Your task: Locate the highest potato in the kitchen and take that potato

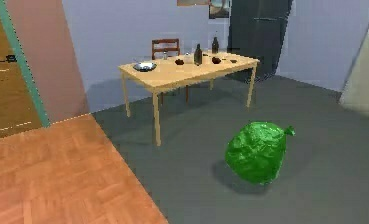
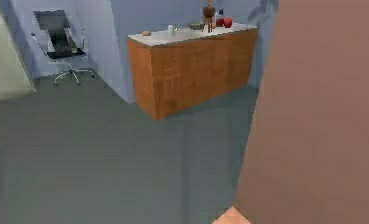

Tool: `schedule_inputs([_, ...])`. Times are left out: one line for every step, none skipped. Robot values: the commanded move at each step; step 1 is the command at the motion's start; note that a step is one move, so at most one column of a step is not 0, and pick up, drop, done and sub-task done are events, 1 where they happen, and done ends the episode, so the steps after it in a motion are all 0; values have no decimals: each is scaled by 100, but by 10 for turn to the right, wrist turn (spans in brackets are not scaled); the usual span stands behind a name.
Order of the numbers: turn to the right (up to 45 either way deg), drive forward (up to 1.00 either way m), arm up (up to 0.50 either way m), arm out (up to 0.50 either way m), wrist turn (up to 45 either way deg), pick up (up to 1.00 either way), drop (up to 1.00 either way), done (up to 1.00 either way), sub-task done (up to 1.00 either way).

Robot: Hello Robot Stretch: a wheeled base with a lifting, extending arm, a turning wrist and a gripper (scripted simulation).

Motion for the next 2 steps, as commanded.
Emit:
schedule_inputs([0, 100, 0, 0, 0, 0, 0, 0, 0])
schedule_inputs([0, 60, 0, 0, 0, 0, 0, 0, 0])
